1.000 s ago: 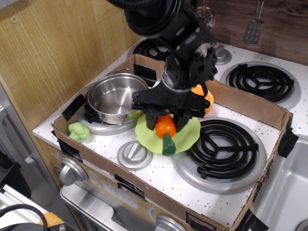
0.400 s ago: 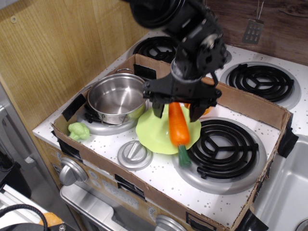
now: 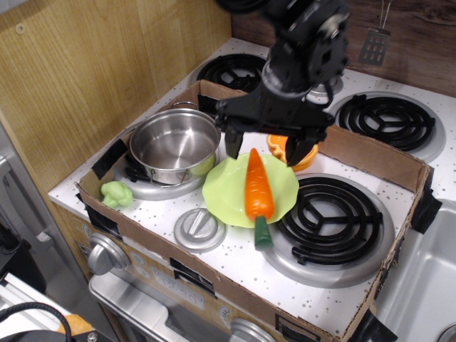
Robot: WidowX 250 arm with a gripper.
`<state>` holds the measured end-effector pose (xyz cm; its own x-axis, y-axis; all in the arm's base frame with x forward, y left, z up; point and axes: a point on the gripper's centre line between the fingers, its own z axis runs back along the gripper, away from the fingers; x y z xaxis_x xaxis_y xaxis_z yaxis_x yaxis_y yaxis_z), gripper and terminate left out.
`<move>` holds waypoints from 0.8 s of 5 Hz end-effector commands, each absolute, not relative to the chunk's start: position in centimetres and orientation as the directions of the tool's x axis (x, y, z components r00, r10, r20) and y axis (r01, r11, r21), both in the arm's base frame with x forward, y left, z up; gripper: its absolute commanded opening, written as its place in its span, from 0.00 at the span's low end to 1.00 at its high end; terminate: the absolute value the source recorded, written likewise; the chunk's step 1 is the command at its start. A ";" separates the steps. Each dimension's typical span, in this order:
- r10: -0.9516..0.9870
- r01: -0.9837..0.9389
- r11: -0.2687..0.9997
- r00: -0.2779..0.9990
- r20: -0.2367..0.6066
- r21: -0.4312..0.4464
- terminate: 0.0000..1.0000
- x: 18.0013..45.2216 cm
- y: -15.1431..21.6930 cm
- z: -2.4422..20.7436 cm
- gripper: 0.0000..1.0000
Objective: Put carrot on plate
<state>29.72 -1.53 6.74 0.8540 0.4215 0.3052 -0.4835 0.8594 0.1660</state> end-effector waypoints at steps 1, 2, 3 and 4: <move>0.398 -0.502 0.826 0.842 0.365 0.256 0.00 29.4 -3.9 15.3 1.00; 0.378 -0.479 0.846 0.849 0.369 0.234 0.00 28.7 -3.8 15.7 1.00; 0.378 -0.479 0.846 0.849 0.369 0.234 0.00 28.7 -3.8 15.7 1.00; 0.378 -0.479 0.846 0.849 0.369 0.234 0.00 28.7 -3.8 15.7 1.00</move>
